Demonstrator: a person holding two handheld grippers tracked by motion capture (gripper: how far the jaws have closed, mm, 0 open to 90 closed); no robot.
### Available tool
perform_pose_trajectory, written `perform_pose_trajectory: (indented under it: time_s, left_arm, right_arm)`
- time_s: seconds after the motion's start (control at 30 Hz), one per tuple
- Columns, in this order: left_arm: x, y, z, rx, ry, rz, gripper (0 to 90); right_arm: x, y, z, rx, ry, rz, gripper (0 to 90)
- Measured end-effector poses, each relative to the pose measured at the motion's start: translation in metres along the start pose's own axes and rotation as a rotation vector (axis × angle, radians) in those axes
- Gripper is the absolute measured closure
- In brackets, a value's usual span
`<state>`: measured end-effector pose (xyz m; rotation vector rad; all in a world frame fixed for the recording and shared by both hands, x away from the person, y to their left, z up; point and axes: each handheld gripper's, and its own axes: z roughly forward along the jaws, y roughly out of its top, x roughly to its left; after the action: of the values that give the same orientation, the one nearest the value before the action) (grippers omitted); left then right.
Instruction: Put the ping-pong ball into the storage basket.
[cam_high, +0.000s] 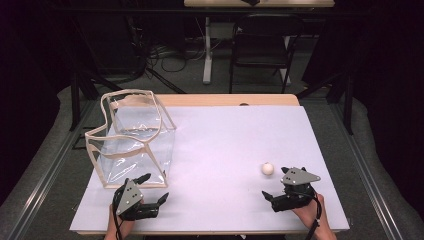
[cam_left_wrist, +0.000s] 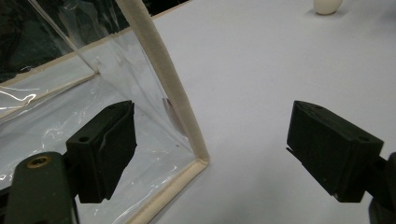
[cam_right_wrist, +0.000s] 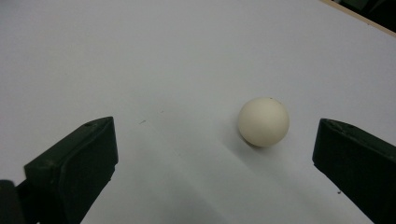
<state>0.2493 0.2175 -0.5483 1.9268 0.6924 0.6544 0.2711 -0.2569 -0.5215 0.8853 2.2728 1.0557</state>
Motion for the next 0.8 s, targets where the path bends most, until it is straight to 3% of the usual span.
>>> perform_pose_trajectory:
  time_s: [0.8]
  left_arm:
    - [0.0,0.0,0.0,-0.006,0.005,-0.001,15.9]
  right_arm:
    - [-0.016,0.026,0.016,0.071,0.008,0.034,0.0]
